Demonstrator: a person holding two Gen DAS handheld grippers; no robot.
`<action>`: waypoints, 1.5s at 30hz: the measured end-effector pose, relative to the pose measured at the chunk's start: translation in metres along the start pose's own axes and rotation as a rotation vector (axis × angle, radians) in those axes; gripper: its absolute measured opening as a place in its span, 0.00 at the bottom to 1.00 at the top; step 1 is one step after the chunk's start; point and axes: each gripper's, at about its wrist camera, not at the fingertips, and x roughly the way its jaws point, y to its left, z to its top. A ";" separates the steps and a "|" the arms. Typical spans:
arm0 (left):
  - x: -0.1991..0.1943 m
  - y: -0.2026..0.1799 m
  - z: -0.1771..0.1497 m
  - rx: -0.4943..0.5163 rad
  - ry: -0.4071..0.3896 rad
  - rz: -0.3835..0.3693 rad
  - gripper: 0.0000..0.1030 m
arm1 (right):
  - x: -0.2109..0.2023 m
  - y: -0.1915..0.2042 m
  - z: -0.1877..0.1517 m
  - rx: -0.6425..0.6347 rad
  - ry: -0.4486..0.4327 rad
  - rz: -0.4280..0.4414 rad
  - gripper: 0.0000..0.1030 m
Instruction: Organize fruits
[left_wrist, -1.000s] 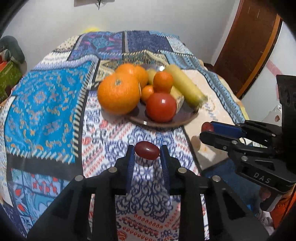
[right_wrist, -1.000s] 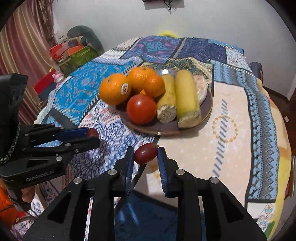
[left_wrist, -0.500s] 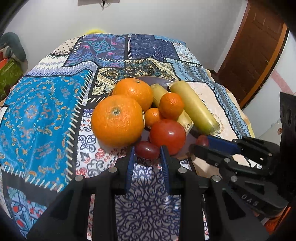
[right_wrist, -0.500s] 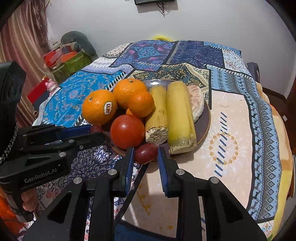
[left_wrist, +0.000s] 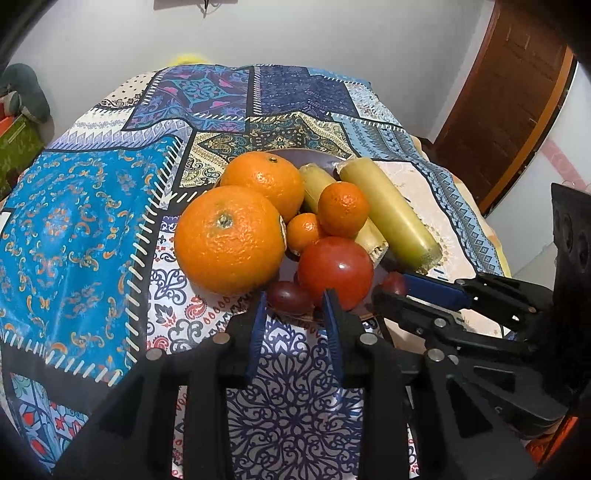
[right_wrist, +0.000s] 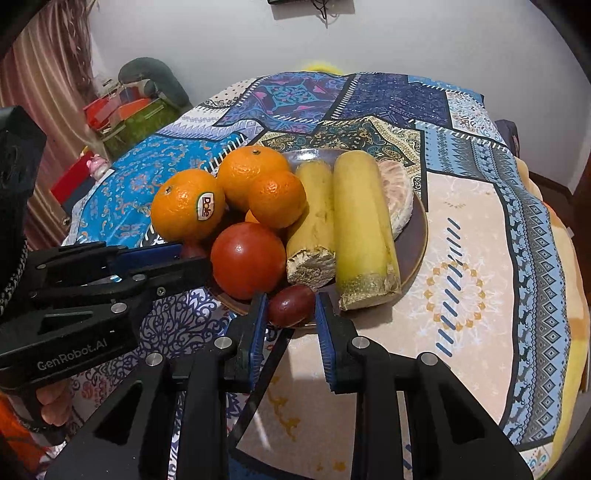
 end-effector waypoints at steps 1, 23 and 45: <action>0.000 0.000 0.000 0.000 0.000 0.001 0.32 | 0.000 0.000 0.000 0.000 0.001 0.002 0.25; -0.173 -0.035 -0.002 0.037 -0.352 0.041 0.33 | -0.150 0.027 0.015 -0.035 -0.309 -0.066 0.30; -0.357 -0.084 -0.063 0.108 -0.784 0.124 0.85 | -0.320 0.095 -0.028 -0.065 -0.759 -0.120 0.76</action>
